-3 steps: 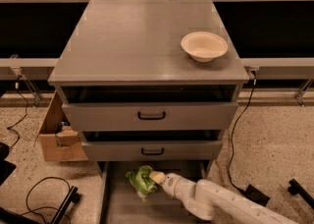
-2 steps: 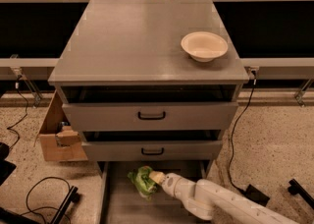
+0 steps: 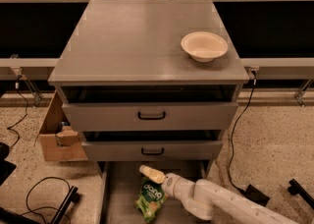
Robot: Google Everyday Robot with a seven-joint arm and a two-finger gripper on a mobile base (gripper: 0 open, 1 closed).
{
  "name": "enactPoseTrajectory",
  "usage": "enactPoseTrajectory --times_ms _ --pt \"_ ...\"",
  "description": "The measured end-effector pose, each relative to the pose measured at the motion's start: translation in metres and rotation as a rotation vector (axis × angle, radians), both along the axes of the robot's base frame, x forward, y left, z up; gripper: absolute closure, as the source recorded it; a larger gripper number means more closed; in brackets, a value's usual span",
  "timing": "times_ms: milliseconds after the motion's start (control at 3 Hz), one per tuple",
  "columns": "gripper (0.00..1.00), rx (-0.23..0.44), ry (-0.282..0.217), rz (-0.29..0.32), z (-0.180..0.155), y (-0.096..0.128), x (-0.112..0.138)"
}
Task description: Place green rice chip bag into bottom drawer
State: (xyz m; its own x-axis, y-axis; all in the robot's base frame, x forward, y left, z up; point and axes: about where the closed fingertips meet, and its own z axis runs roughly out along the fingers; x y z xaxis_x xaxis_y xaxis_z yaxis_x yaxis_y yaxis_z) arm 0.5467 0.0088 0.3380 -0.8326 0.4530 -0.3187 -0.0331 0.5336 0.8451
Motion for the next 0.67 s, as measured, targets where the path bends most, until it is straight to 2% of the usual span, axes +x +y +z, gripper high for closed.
enactPoseTrajectory --times_ms 333,667 --pt "0.0 -0.001 -0.004 0.006 0.003 0.0 -0.001" --pt "0.0 -0.07 -0.013 0.056 0.022 -0.004 -0.018"
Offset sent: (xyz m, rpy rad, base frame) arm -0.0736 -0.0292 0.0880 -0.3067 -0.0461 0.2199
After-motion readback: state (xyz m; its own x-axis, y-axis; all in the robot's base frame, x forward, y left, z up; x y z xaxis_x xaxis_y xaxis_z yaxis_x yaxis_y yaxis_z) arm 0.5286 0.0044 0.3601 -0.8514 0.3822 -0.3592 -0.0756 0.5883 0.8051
